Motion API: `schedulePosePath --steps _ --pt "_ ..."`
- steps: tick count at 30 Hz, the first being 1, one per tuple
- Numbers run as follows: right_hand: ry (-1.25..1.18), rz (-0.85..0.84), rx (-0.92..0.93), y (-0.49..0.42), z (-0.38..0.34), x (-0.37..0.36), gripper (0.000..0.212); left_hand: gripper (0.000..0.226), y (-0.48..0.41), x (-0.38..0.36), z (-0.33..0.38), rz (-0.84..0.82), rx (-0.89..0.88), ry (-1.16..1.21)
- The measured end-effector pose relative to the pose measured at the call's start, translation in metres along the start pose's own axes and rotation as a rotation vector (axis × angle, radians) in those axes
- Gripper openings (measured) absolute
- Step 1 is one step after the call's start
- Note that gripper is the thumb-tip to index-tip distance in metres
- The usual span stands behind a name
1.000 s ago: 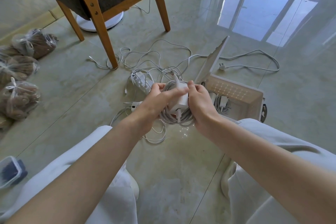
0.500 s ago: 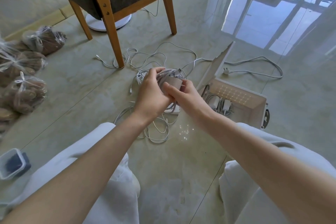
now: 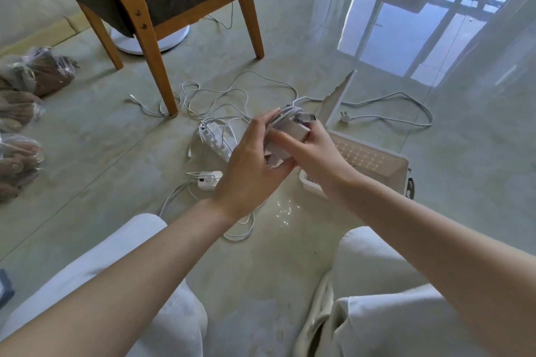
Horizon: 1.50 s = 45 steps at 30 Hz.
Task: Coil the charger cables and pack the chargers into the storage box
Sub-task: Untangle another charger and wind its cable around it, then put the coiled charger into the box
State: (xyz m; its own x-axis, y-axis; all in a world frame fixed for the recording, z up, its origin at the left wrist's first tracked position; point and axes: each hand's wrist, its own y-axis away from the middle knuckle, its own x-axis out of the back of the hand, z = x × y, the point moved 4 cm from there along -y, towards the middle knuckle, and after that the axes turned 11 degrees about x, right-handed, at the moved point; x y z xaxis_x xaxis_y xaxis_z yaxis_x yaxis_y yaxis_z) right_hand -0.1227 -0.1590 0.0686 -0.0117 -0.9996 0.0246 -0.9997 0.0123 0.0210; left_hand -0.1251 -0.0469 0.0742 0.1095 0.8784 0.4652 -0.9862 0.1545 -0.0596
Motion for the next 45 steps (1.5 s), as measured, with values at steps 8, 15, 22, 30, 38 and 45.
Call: schedulePosePath --steps 8,15,22,30,38,45 --pt "0.198 0.237 -0.332 -0.031 0.063 0.058 0.090 0.063 -0.045 -0.068 -0.028 -0.197 0.060 -0.423" --pt "0.185 0.286 -0.563 -0.021 0.155 0.120 0.046 0.053 -0.067 -0.143 -0.065 -0.566 0.109 -0.685" --pt "0.521 0.367 -0.531 -0.033 0.220 0.193 0.057 0.032 -0.078 -0.204 -0.124 -0.515 -0.088 -1.132" --pt "0.943 0.358 -0.610 -0.039 0.279 0.247 0.060 0.031 -0.083 -0.252 -0.176 -0.697 -0.190 -1.241" --pt "0.840 0.407 -0.707 -0.057 0.316 0.257 0.057 0.041 -0.088 -0.251 -0.189 -0.552 -0.385 -1.046" --pt "0.807 0.142 -0.804 -0.051 0.331 0.254 0.077 0.043 -0.087 -0.251 -0.189 -0.524 -0.417 -1.003"
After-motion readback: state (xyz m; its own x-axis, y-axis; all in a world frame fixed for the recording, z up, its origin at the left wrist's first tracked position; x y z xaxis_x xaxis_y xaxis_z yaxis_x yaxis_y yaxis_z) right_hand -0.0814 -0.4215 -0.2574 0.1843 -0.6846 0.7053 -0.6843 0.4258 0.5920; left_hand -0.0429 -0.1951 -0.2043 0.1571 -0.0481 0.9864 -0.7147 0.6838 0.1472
